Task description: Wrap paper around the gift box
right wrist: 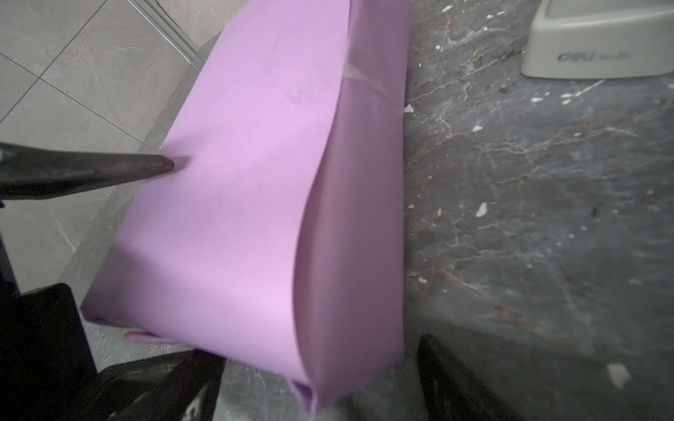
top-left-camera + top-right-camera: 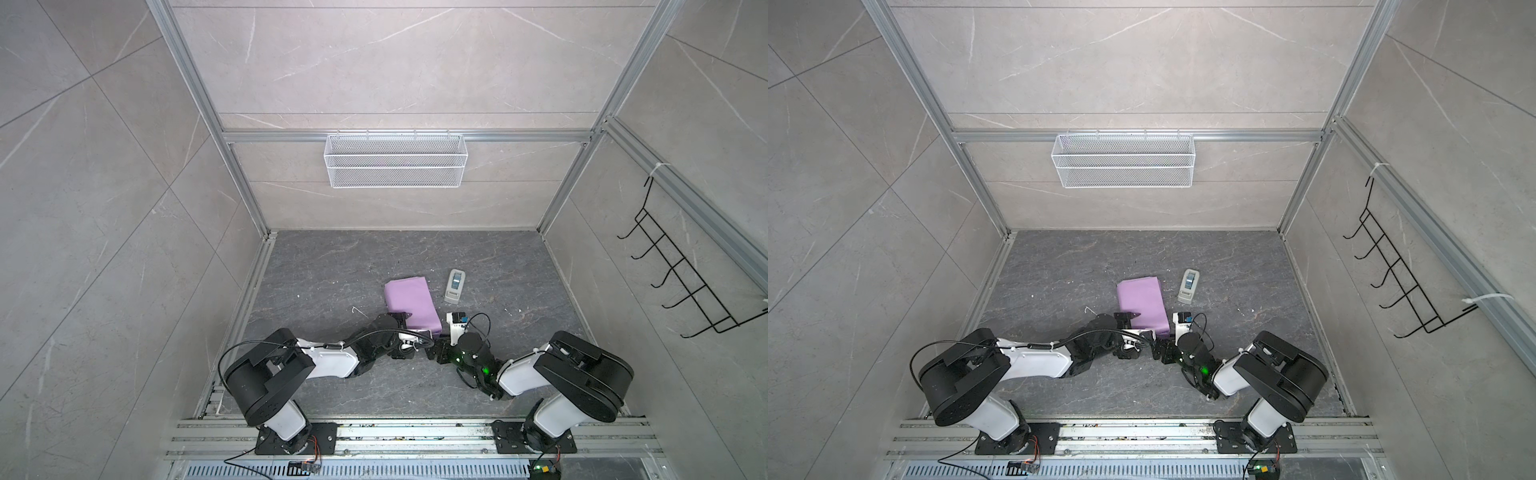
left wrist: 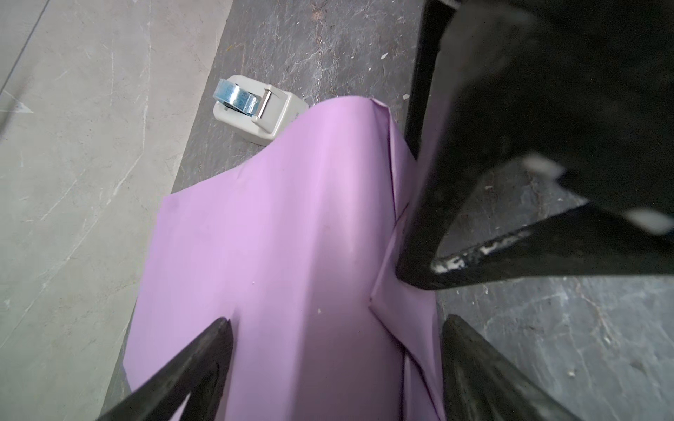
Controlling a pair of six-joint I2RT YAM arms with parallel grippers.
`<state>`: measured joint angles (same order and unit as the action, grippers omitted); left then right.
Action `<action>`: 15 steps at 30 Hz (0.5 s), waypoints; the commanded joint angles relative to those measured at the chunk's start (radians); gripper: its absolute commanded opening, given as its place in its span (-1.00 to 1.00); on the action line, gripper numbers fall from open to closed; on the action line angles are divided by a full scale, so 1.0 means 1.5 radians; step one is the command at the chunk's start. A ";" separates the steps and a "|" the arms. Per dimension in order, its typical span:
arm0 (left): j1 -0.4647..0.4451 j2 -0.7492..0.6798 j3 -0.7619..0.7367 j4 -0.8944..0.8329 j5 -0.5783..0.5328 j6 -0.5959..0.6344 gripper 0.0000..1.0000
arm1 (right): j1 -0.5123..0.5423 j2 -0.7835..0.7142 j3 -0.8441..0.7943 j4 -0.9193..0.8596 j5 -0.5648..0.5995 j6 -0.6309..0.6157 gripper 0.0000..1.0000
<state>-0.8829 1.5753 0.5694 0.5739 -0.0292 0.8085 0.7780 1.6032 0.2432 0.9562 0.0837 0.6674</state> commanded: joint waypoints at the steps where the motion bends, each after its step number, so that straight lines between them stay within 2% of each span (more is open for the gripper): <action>1: 0.003 -0.027 -0.016 0.035 -0.024 0.006 0.87 | 0.003 0.017 -0.007 -0.022 -0.001 0.020 0.71; 6: 0.008 -0.024 -0.029 0.063 -0.014 -0.001 0.95 | 0.003 0.020 -0.007 -0.025 -0.001 0.021 0.70; 10: 0.022 -0.035 -0.042 0.080 0.025 -0.027 0.99 | 0.003 0.020 -0.007 -0.030 -0.002 0.020 0.70; 15: 0.033 -0.026 -0.051 0.101 0.062 -0.015 0.99 | 0.003 0.019 -0.008 -0.034 -0.002 0.020 0.70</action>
<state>-0.8433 1.5520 0.5007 0.6495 0.0040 0.7986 0.7780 1.6085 0.2432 0.9630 0.0841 0.6785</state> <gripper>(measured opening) 0.997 0.848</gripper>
